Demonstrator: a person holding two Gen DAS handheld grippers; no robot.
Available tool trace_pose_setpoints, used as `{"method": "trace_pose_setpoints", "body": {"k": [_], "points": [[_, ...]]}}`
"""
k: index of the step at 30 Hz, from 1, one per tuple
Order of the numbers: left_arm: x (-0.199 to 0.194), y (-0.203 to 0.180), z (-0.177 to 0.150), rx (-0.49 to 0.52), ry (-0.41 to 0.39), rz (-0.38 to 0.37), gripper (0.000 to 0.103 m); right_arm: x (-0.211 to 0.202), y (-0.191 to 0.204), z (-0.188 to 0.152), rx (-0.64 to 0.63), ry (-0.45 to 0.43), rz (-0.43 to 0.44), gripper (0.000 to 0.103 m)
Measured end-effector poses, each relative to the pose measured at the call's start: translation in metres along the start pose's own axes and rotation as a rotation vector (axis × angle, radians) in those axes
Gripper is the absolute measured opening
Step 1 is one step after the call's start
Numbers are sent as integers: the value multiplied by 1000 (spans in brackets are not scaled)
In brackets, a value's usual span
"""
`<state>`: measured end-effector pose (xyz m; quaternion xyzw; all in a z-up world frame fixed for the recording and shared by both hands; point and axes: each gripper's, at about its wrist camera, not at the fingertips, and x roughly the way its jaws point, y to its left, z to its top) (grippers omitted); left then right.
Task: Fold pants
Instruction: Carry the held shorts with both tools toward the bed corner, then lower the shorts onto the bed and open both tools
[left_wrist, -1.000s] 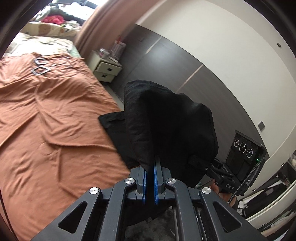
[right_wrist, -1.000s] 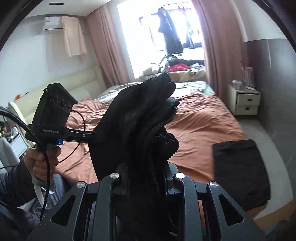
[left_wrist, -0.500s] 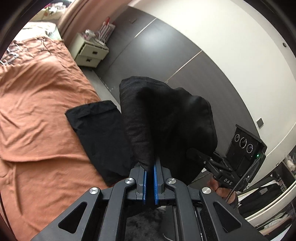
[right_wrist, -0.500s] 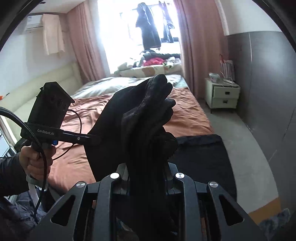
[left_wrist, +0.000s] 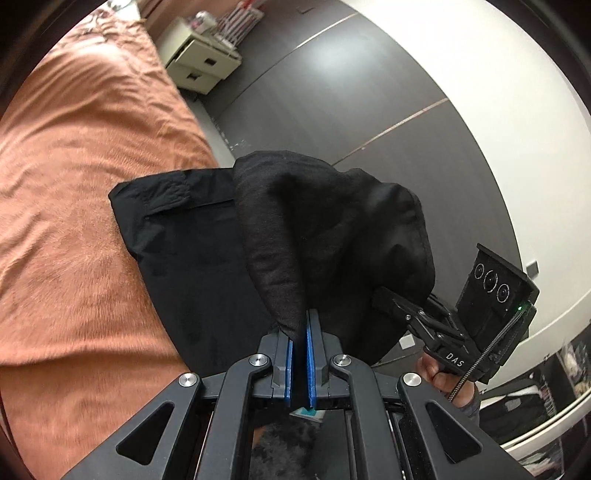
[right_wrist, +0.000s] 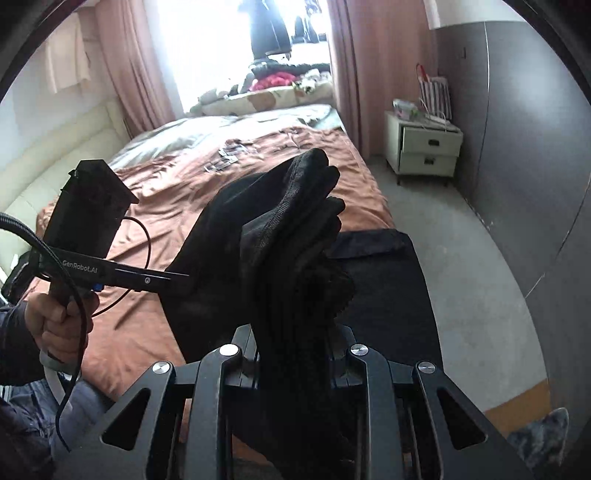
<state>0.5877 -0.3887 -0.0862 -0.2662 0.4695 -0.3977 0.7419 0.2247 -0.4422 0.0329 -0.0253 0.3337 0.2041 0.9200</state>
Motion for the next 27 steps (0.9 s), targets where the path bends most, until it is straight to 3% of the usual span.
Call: {"method": "trace_pose_setpoints", "body": {"k": [11,15,17,23,27], "points": [[20,54,33,-79,-31,4,6,33,43,31,20,44,-13,23],[30,74,41,-139,1,77,10,33,49,26,74,82,-135,49],[30,84,41,-164,4,101,21,25,56,24,116,69,-159,60],[16,100,37,-179,-27,119,22,-15,78,1,200,-4,-160,60],[16,100,39,-152,-36,128,22,-35,104,-17,201,-18,-89,45]]}}
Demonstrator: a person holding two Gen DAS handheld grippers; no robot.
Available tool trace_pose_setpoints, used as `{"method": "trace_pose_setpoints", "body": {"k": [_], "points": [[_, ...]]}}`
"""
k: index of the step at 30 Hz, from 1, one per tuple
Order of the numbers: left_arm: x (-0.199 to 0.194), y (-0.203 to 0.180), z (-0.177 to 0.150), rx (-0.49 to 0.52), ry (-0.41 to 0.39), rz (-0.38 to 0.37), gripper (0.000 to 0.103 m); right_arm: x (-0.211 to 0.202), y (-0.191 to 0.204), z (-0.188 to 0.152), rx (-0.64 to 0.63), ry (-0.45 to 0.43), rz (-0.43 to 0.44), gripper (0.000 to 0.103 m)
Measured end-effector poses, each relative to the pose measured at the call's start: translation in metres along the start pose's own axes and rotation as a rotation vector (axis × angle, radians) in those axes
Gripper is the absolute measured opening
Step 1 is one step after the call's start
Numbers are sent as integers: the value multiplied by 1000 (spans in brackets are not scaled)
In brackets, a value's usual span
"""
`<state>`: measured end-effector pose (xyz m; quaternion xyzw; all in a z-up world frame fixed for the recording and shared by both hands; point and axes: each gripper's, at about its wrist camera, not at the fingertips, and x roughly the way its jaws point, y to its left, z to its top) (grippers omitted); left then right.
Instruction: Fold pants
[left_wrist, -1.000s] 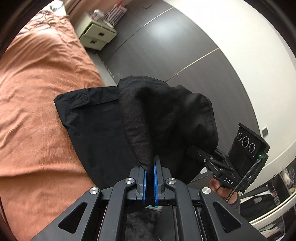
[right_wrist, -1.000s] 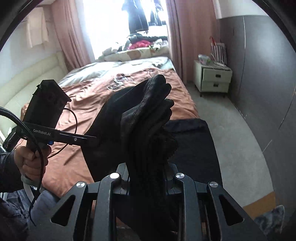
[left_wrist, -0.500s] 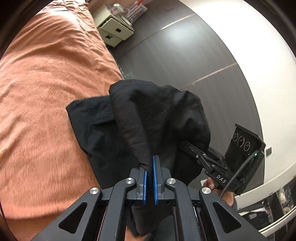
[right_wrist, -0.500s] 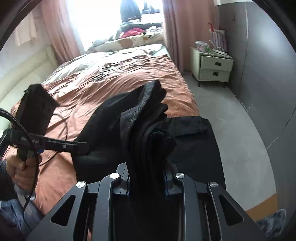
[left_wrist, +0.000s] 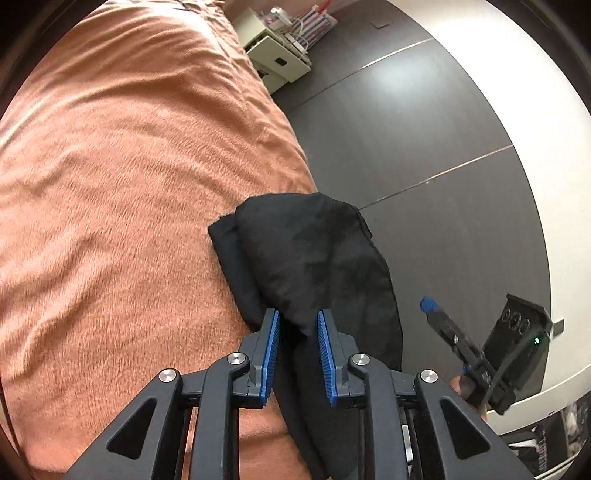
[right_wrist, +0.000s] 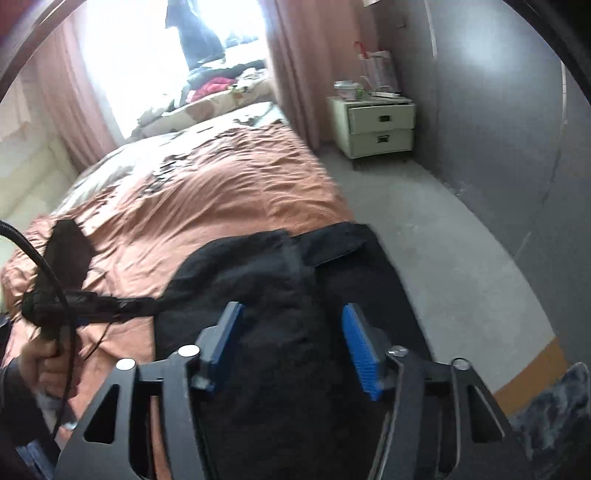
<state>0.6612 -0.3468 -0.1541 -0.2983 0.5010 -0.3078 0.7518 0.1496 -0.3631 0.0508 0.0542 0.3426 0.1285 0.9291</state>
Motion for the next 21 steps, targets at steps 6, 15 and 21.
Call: {"method": "trace_pose_setpoints", "body": {"k": [6,15,21], "points": [[21,7,21,0,-9,31,22,-4,40,-28,-43,86,17,39],[16,22,42,2,-42,101,22,-28,16,-28,84,92,-40,37],[-4,11,36,39,-27,143,22,-57,25,-32,147,85,-51,39]]}}
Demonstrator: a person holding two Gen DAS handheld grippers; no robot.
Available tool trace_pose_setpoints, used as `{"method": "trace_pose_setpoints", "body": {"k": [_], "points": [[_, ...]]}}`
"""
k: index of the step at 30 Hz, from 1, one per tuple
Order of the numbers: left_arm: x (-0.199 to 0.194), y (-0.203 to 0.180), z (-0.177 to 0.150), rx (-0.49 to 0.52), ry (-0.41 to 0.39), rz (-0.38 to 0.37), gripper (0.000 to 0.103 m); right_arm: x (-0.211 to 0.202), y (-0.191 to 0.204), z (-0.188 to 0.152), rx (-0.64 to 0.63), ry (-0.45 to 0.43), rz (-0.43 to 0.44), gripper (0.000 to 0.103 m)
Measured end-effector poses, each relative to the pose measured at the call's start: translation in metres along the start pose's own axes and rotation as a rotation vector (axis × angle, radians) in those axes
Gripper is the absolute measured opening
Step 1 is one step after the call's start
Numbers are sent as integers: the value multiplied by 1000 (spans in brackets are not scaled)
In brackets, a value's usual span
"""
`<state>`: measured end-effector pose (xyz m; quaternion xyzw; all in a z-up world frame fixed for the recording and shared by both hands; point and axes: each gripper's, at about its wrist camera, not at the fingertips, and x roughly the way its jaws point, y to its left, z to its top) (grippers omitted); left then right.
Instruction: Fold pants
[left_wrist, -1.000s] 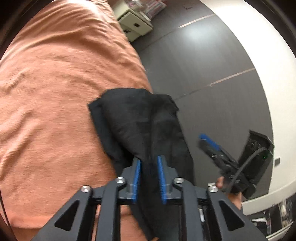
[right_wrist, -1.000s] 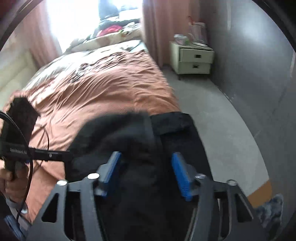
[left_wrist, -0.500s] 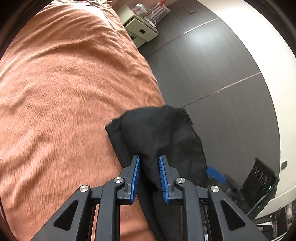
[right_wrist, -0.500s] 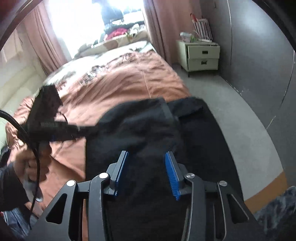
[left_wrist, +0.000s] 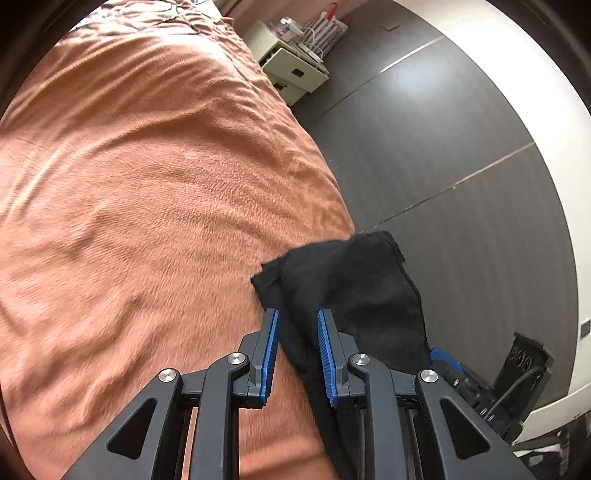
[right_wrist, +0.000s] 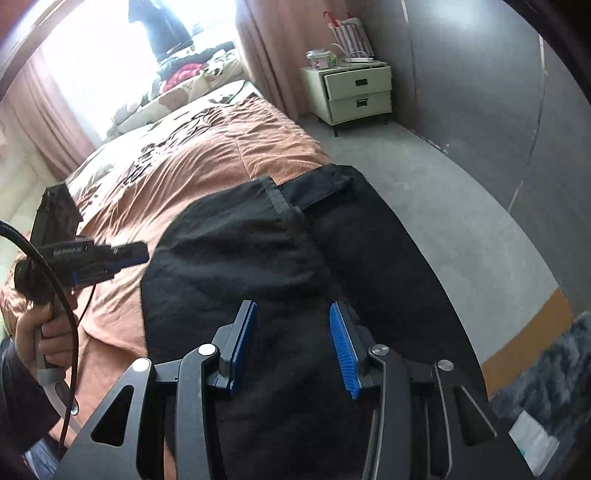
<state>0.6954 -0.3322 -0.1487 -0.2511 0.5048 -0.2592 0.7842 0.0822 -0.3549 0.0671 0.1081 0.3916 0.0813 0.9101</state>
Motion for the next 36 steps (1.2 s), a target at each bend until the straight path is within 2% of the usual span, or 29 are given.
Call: {"method": "trace_pose_setpoints", "body": {"k": [1,3,5,9,10,11,12,14,16,24,36], "points": [[-6,-3,-3,13,1,12,23,-3,4,-1,7,-2,-2,40],[-18,-10,-7,34,-4,23,32,-2,5,4,14,-6,-6,55],[-35,-16,-14,55,-20,28,49,-11,9,2,20,-19,-20,66],[-68,-32,-27,112,-44,35,71,-28,25,0,20,-42,-64,89],[-77,-36,-30,126,-55,34,79,-40,29,-2,21,-54,-81,91],[-87,-40,-34,141,-65,32,88,-45,32,-3,24,-60,-91,100],[-95,-45,-37,156,-73,36,91,-49,36,-3,26,-64,-101,103],[-114,-53,-46,188,-91,43,100,-68,44,-8,32,-83,-115,103],[-134,-60,-56,221,-107,56,102,-79,55,-12,23,-88,-114,103],[-207,-79,-94,296,-153,78,102,-131,94,-35,8,-129,-124,103],[-307,-95,-150,379,-241,93,102,-175,143,-73,-23,-191,-121,103]]}}
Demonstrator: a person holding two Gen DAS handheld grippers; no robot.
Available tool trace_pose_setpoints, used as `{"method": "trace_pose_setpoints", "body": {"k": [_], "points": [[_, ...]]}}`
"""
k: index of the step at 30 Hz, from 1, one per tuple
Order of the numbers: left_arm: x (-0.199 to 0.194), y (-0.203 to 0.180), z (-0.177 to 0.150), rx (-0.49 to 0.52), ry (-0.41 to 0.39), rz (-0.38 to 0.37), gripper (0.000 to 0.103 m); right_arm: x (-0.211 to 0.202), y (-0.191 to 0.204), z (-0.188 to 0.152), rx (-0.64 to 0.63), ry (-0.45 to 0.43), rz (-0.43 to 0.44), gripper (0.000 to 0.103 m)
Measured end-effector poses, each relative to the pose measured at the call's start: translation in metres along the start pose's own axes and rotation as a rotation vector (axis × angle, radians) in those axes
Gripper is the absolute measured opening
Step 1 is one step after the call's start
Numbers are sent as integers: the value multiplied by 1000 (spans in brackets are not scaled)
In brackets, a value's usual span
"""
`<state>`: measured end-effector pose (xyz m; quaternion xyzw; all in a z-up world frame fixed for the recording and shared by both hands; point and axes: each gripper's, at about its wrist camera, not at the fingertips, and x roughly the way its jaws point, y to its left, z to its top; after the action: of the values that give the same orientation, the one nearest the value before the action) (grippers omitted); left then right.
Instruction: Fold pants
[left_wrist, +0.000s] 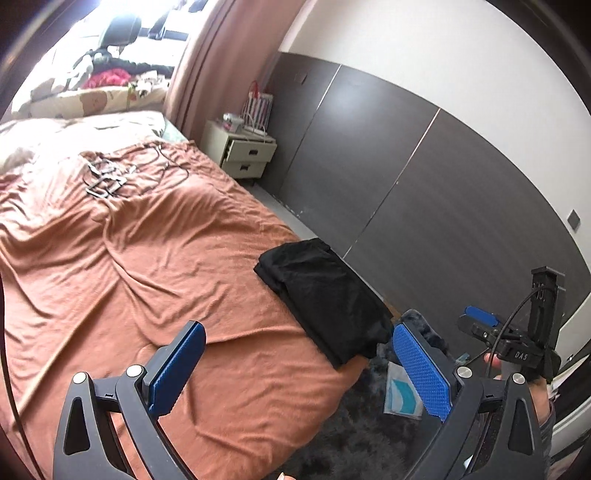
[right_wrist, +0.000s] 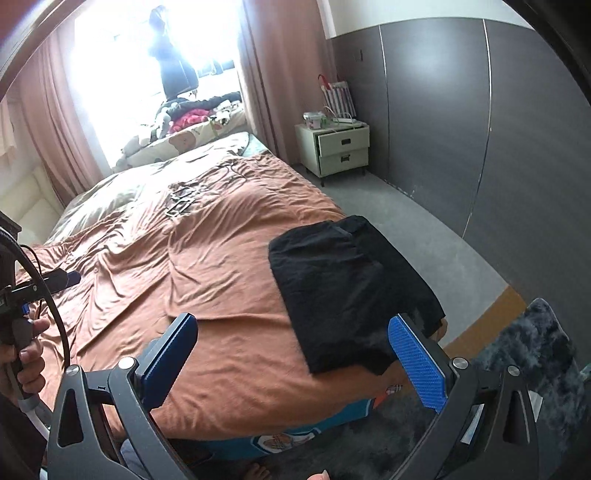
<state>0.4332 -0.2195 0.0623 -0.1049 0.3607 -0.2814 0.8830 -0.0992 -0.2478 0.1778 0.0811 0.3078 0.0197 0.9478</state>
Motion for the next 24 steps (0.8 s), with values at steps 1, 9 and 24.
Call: {"method": "trace_pose_setpoints", "body": {"k": [1,9,24], "points": [[-9,-2,-3,7,-9,0,102,-2,3,-3,-3,-6,2,103],[-78,-15,-29,70,-82,38,102,-35,30,-31,-24,-49,10,103],[-184,-40,-101,151,-197,130,103,-93,70,-97,-44,-124,48,103]]}}
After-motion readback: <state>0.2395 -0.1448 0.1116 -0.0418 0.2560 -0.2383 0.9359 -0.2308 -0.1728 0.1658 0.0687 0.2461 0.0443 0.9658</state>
